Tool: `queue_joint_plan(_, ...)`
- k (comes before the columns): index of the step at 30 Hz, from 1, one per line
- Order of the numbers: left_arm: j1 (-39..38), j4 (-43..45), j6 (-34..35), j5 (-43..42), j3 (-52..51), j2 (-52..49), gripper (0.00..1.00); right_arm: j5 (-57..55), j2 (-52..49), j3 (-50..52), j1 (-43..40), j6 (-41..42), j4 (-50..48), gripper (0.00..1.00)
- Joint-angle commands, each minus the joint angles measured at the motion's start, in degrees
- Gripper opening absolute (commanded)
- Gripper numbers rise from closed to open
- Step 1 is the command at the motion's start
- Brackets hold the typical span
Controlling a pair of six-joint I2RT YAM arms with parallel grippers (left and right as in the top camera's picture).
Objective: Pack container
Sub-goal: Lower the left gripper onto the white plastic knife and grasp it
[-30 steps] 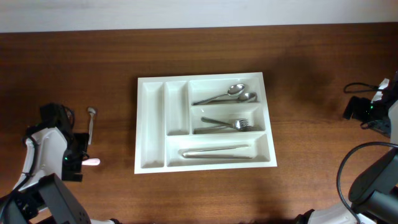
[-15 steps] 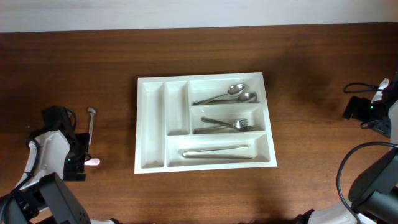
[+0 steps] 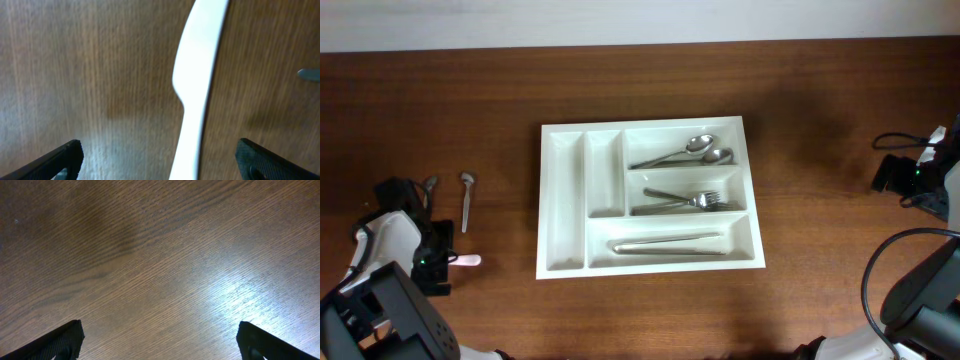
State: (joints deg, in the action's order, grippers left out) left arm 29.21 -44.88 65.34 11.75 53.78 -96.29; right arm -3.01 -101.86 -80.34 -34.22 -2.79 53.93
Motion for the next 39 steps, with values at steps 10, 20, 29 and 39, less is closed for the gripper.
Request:
queue_joint_plan(10,0.5,2.8,-1.7,-5.0,-0.3,-2.0,0.99,-0.3,0.1,0.3,-0.3,0.5,0.0,0.99)
queue_joint_plan(20,2.0,3.6,-1.5,-9.2,-0.3,-6.8,0.99,-0.3,0.1,0.3,-0.3,0.5,0.0,0.99)
queue_joint_plan(29,3.2,3.3,-1.6,-9.2,-0.3,-7.8,0.99,-0.3,0.1,0.3,-0.3,0.5,0.0,0.99)
queue_joint_plan(39,3.2,3.3,-2.0,-9.0,-0.3,-7.8,0.55,-0.3,0.1,0.3,-0.3,0.5,0.0,0.99)
